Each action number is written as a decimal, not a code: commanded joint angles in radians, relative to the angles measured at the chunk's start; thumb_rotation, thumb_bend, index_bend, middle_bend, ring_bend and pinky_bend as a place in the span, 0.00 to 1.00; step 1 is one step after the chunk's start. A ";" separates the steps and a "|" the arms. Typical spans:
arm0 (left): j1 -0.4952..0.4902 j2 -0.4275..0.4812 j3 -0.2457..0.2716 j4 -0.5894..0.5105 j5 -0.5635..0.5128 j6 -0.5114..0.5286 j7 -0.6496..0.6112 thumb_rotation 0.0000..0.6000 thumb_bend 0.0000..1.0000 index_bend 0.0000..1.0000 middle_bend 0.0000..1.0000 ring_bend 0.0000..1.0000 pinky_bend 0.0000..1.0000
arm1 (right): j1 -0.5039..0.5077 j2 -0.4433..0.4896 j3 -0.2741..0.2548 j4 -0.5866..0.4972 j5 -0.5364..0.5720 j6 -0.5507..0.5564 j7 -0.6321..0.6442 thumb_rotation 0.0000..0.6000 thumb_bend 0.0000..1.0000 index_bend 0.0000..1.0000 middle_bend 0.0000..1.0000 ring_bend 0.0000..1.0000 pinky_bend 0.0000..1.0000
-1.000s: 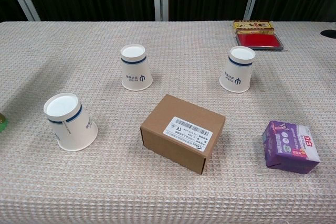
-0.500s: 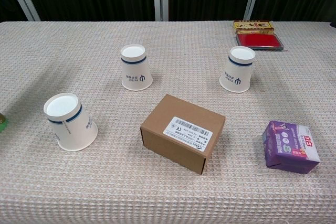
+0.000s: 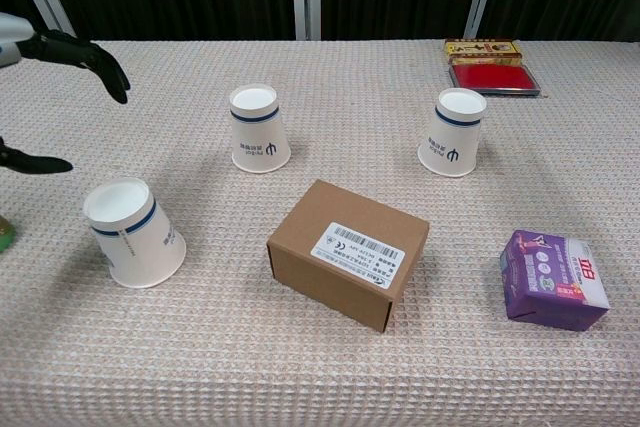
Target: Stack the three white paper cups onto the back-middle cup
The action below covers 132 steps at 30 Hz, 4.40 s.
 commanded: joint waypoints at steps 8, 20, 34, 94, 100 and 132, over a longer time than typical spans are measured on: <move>-0.024 0.050 0.022 -0.145 -0.026 -0.050 0.111 1.00 0.19 0.26 0.18 0.18 0.18 | -0.042 0.006 -0.020 -0.010 -0.015 0.046 0.029 1.00 0.25 0.05 0.15 0.04 0.12; -0.024 0.015 0.050 -0.172 -0.093 -0.096 0.278 1.00 0.17 0.24 0.16 0.18 0.18 | -0.048 -0.006 -0.028 0.010 -0.025 0.047 0.059 1.00 0.25 0.05 0.15 0.04 0.12; -0.040 -0.041 0.058 -0.128 -0.137 -0.127 0.270 1.00 0.21 0.31 0.23 0.22 0.20 | -0.050 -0.027 -0.035 0.034 -0.023 0.033 0.081 1.00 0.24 0.05 0.15 0.04 0.12; -0.566 -0.047 -0.161 0.011 -0.801 -0.363 0.383 1.00 0.35 0.47 0.41 0.38 0.23 | -0.199 0.015 -0.024 0.097 -0.012 0.170 0.285 1.00 0.25 0.05 0.15 0.04 0.12; -0.601 -0.089 -0.133 0.052 -0.845 -0.359 0.408 1.00 0.35 0.46 0.40 0.37 0.23 | -0.201 0.013 -0.026 0.101 -0.015 0.164 0.287 1.00 0.25 0.05 0.15 0.04 0.12; -0.170 0.058 0.089 -0.149 -0.467 0.126 0.212 1.00 0.15 0.15 0.06 0.12 0.17 | 0.175 -0.150 0.021 0.000 0.169 -0.339 -0.214 1.00 0.25 0.02 0.14 0.04 0.15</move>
